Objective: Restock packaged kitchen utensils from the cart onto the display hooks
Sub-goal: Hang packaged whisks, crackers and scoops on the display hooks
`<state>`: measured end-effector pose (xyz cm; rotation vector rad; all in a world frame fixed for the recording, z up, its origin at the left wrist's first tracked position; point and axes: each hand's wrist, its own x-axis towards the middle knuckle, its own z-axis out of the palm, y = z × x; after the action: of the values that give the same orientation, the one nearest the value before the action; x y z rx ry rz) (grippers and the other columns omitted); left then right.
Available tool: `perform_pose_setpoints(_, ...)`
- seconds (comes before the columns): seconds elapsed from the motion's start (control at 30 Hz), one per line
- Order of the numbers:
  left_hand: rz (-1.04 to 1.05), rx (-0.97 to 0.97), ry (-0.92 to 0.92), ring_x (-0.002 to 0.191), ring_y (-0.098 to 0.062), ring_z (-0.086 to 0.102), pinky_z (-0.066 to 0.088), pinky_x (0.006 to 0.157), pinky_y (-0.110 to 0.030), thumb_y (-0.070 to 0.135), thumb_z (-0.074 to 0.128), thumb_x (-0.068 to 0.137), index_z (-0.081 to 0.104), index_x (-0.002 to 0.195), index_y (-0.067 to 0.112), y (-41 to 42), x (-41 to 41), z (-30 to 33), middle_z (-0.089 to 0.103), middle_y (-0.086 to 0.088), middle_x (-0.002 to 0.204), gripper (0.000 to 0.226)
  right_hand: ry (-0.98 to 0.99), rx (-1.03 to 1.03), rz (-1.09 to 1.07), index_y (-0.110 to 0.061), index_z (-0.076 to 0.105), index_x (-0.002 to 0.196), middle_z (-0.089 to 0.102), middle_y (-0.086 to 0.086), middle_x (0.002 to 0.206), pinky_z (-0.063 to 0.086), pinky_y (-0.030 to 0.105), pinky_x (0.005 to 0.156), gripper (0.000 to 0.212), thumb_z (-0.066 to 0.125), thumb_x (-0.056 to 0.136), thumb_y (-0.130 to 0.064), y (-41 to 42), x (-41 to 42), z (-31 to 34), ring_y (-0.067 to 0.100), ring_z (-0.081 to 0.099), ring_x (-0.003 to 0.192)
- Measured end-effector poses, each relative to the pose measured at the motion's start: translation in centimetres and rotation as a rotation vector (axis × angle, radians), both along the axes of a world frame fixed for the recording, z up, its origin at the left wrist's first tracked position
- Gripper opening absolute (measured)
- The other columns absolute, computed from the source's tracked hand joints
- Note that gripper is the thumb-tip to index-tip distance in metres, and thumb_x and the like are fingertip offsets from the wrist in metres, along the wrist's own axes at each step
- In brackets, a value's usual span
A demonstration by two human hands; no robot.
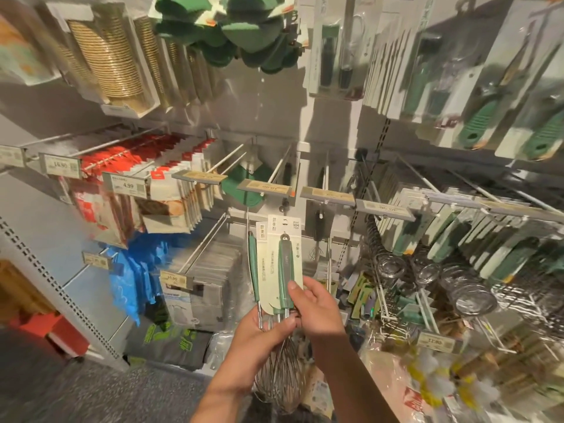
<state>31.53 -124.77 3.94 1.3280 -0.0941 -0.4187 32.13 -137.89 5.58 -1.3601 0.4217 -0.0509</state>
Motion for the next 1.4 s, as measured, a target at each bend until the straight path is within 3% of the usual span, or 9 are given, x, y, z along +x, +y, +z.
perform_pose_setpoints(0.4,0.126,0.212,0.075,0.073,-0.001,0.072,0.048,0.074,-0.026,0.032,0.069,0.098,0.068,0.11,0.015,-0.4,0.3,-0.1,0.078,0.001,0.077,0.02,-0.064,-0.051,-0.1,-0.019,0.06,0.118,0.075,-0.003,0.112,0.056,0.03,0.09,0.017,0.063,0.101,-0.015,-0.7,-0.7,0.1,0.005,0.072,0.099)
perform_pose_setpoints(0.6,0.156,0.279,0.024,0.092,-0.007,0.073,0.048,0.087,-0.027,0.038,0.067,0.098,0.066,0.11,0.018,-0.4,0.8,-0.3,0.079,-0.004,0.087,0.023,-0.079,-0.002,-0.153,-0.022,0.058,0.123,0.073,0.003,0.116,0.058,0.038,0.077,0.02,0.061,0.103,-0.02,-1.7,-0.7,0.2,0.026,0.071,0.104)
perform_pose_setpoints(0.87,0.172,0.222,0.079,0.126,-0.019,0.062,0.035,0.12,-0.048,0.069,0.079,0.074,0.06,0.13,0.016,0.3,2.1,0.1,0.073,-0.014,0.123,0.079,-0.047,-0.053,-0.317,-0.017,0.055,0.131,0.07,0.004,0.121,0.048,0.022,0.048,0.029,0.062,0.103,-0.019,-3.4,1.1,-0.5,0.015,0.063,0.073)
perform_pose_setpoints(0.93,0.168,0.186,0.07,0.112,-0.014,0.067,0.04,0.111,-0.04,0.05,0.076,0.089,0.061,0.113,0.021,0.2,2.1,0.7,0.077,-0.016,0.109,0.04,-0.041,-0.066,-0.33,-0.018,0.054,0.133,0.068,0.001,0.12,0.048,0.02,0.047,0.03,0.061,0.104,-0.022,-3.7,1.9,-0.6,0.017,0.061,0.071)
perform_pose_setpoints(0.97,0.168,0.183,0.065,0.102,-0.011,0.068,0.042,0.103,-0.035,0.038,0.072,0.095,0.058,0.1,0.027,0.1,2.1,1.1,0.078,-0.017,0.099,0.018,-0.039,-0.077,-0.316,-0.019,0.053,0.134,0.066,-0.002,0.122,0.05,0.02,0.049,0.031,0.06,0.104,-0.024,-3.7,2.2,-0.4,0.017,0.061,0.071)
perform_pose_setpoints(1.07,0.159,0.168,0.037,0.092,-0.01,0.068,0.042,0.084,-0.021,0.026,0.067,0.098,0.051,0.09,0.034,-0.2,2.1,1.7,0.078,-0.02,0.093,0.019,-0.031,-0.085,-0.269,-0.019,0.049,0.142,0.057,-0.001,0.139,0.061,0.028,0.075,0.041,0.061,0.104,-0.025,-3.8,3.9,0.1,0.011,0.067,0.089)
perform_pose_setpoints(1.2,0.156,0.144,0.024,0.093,-0.018,0.073,0.047,0.089,-0.024,0.026,0.068,0.097,0.064,0.103,0.022,0.0,2.4,1.4,0.078,-0.017,0.089,0.007,0.029,-0.262,-0.183,-0.012,0.035,0.157,0.045,0.008,0.156,0.039,0.044,0.117,0.06,0.059,0.104,-0.028,-4.1,5.9,0.8,0.025,0.049,0.136)
perform_pose_setpoints(1.3,0.157,0.143,0.018,0.085,-0.015,0.075,0.051,0.081,-0.025,0.025,0.067,0.098,0.067,0.108,0.016,0.1,2.6,0.9,0.078,-0.012,0.083,0.014,0.09,-0.271,-0.134,-0.015,0.027,0.161,0.038,0.008,0.161,0.035,0.045,0.119,0.067,0.06,0.104,-0.027,-4.3,5.9,0.4,0.03,0.04,0.145)
perform_pose_setpoints(1.4,0.136,0.135,0.039,0.084,-0.016,0.075,0.054,0.072,-0.019,0.024,0.067,0.098,0.068,0.113,0.013,0.1,2.6,0.4,0.079,-0.011,0.087,0.018,0.122,-0.275,-0.083,-0.012,0.05,0.147,0.055,0.004,0.144,0.044,0.039,0.107,0.047,0.06,0.103,-0.027,-4.2,5.1,-0.8,0.022,0.055,0.128)
